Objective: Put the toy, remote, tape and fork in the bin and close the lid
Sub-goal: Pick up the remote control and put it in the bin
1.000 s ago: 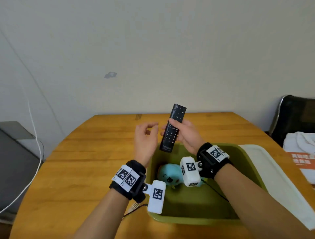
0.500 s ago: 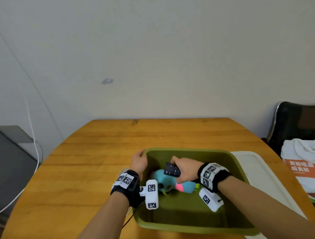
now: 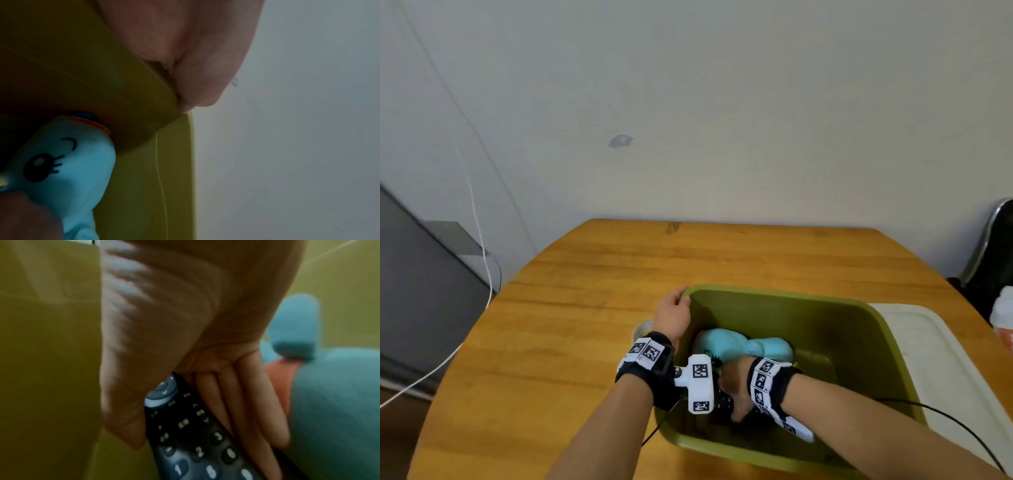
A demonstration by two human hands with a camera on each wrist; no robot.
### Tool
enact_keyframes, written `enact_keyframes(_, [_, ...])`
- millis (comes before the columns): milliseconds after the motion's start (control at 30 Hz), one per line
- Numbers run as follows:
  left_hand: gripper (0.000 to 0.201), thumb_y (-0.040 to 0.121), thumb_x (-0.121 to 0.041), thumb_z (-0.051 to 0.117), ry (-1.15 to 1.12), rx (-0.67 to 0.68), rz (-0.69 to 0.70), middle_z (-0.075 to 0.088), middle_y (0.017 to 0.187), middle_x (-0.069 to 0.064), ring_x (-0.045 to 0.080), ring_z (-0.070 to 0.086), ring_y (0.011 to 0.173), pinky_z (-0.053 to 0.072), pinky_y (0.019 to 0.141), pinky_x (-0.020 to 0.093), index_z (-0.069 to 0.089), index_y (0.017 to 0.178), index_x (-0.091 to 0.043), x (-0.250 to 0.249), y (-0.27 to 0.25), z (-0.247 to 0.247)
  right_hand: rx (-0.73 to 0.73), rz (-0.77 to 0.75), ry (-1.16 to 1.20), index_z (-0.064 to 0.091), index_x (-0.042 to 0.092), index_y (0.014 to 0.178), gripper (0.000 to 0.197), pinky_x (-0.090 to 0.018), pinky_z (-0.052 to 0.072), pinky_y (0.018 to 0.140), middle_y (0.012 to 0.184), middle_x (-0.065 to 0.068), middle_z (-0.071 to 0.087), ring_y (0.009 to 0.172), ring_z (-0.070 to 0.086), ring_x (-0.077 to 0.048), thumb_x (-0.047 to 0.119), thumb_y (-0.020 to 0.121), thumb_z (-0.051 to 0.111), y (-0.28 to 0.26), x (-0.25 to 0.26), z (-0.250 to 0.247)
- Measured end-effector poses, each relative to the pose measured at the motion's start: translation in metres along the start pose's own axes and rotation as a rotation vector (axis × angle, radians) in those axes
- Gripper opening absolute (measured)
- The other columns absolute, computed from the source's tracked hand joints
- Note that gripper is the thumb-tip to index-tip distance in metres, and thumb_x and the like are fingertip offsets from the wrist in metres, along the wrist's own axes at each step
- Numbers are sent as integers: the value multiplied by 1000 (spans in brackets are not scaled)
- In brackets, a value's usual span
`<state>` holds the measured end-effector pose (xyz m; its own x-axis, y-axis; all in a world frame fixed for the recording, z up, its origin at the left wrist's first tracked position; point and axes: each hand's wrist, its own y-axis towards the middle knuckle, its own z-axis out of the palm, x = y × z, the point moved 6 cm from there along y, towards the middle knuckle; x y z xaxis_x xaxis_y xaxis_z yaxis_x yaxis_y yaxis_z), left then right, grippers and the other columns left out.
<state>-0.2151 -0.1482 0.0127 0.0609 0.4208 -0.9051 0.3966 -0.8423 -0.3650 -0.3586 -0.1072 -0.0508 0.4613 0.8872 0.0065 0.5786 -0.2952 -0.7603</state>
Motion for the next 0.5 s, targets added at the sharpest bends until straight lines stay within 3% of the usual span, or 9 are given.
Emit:
enact_keyframes(133, [41,102,-17,44,1,-6,20,58,141,10,27,52,133,41,114,47,52,142,-15,1,2,-1,-70,-1,-87,70,7,109,49,-41,60,77,102,-13,73,96,68,-35,51,89,61,10,0,10])
enact_keyframes(267, [41,102,-18,44,5,-21,32,59,140,9,25,54,129,43,111,46,53,142,-16,2,3,-1,-124,-20,-135,71,4,104,46,-40,54,65,102,-16,72,91,68,-36,45,95,55,20,4,17])
enact_keyframes(433, [42,102,-19,44,8,-13,34,58,143,8,25,52,133,41,113,46,52,143,-17,4,4,-2,-167,-1,-102,71,1,103,52,-42,58,73,102,-18,72,91,68,-37,47,99,47,26,0,20])
enact_keyframes(500, [42,102,-19,43,5,-3,30,56,145,6,24,50,135,40,114,46,51,144,-18,4,4,-2,-169,11,-112,70,4,103,53,-39,57,67,102,-15,71,87,66,-35,51,99,46,27,-2,19])
